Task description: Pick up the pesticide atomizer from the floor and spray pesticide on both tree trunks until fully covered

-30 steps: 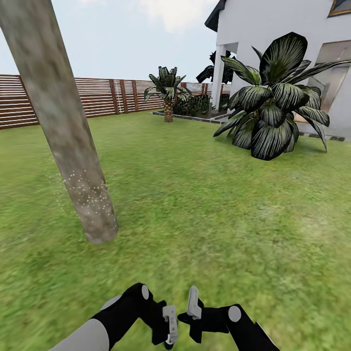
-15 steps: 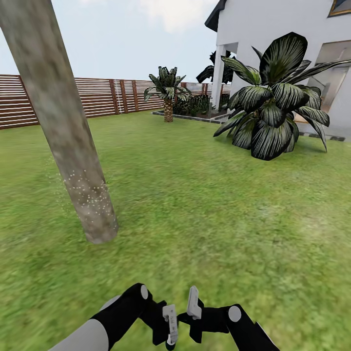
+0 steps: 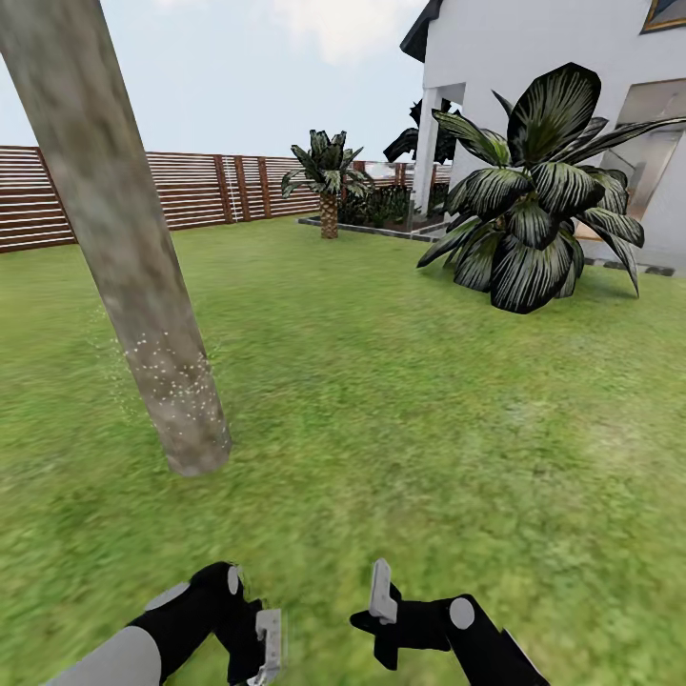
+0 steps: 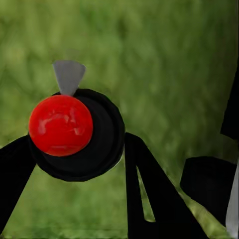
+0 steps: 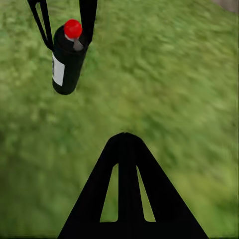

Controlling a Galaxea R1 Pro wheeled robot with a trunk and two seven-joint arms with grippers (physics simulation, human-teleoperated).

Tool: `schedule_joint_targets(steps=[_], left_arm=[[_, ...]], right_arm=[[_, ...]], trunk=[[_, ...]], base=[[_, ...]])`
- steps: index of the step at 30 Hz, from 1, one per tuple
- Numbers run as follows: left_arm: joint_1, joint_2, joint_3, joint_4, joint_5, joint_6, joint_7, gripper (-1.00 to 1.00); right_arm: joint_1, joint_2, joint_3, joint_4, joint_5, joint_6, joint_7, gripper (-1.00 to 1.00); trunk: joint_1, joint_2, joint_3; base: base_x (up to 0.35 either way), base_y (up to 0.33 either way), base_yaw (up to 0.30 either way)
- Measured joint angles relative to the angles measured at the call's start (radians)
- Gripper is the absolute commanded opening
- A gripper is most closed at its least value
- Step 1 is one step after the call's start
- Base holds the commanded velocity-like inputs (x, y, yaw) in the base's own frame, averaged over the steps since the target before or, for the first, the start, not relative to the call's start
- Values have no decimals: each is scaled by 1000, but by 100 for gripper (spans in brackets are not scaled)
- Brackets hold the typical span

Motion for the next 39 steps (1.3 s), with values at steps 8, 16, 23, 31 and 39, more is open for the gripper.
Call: schedule_joint_targets(steps=[8,16,23,31,39], left_arm=[[26,115,141,10,52,-11,50,-100],[159,93,439,50,535,-134,629,-100],[243,82,448,311,889,-487,994,-100],[244,-37,446,351,961,-561,1165,-100],[245,-56,451,343,971,-563,1205,-100]], right_arm=[[2,-111,-156,8,-23,-1,-24,100],[37,-126,-753,8,-26,-5,-318,100],[97,-121,-1085,5,-23,-67,-358,100],[101,-120,-1180,-19,-21,-71,-359,100],[101,-116,-1181,-16,-20,-70,-438,100]], trunk=[[0,0,0],[0,0,0],[0,0,0],[0,0,0],[0,0,0]], base=[[0,0,0],[0,0,0],[0,0,0],[0,0,116],[-230,0,276]])
